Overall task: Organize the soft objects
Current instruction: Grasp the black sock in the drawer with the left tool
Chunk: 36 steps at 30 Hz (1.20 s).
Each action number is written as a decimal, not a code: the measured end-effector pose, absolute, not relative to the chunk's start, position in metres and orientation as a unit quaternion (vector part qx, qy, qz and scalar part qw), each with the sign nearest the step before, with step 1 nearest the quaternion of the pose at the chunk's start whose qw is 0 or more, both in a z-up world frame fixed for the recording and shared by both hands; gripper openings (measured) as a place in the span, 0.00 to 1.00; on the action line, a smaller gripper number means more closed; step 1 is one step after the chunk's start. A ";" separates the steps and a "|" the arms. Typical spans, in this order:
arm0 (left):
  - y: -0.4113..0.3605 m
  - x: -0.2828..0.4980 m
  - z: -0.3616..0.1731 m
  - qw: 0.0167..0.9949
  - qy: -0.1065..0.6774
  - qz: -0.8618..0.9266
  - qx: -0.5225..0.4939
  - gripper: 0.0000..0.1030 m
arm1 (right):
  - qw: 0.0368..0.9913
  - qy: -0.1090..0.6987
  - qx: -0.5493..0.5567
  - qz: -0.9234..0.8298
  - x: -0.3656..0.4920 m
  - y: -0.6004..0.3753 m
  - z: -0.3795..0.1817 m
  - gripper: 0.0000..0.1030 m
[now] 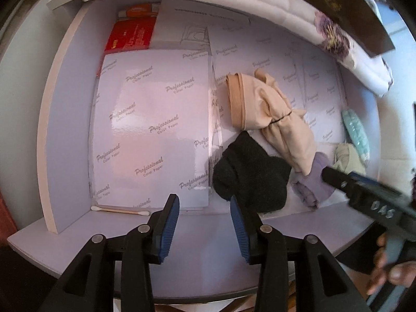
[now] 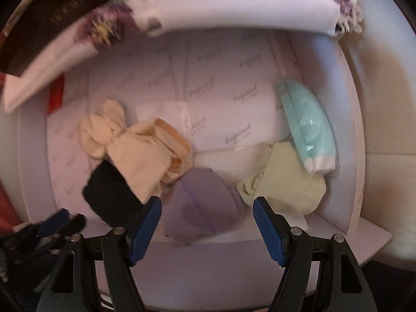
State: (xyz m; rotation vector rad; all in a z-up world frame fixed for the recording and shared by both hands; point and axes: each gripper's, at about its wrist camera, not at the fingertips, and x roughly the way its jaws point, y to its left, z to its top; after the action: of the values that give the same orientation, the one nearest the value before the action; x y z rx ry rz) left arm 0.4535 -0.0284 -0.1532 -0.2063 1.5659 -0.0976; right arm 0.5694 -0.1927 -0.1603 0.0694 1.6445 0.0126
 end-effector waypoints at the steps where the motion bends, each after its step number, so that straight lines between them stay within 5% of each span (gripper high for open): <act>1: -0.025 0.454 -0.152 0.703 0.703 -0.042 -0.097 0.40 | 0.677 0.735 0.033 0.005 0.569 -0.193 -0.162 0.71; 20: -0.040 0.460 -0.145 0.702 0.695 -0.086 -0.128 0.40 | 0.683 0.727 0.065 -0.010 0.573 -0.216 -0.169 0.71; 24: -0.050 0.466 -0.149 0.699 0.695 -0.094 -0.140 0.58 | 0.683 0.727 0.072 -0.014 0.572 -0.224 -0.168 0.71; 36: -0.076 0.481 -0.171 0.680 0.719 -0.077 -0.119 0.59 | 0.681 0.727 0.086 -0.014 0.576 -0.242 -0.161 0.71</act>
State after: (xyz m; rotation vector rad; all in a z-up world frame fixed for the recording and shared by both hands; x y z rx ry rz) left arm 0.4808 -0.0763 -0.1711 -0.2671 1.6142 -0.1731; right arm 0.5761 -0.2415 -0.1609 0.1934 1.6309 -0.0324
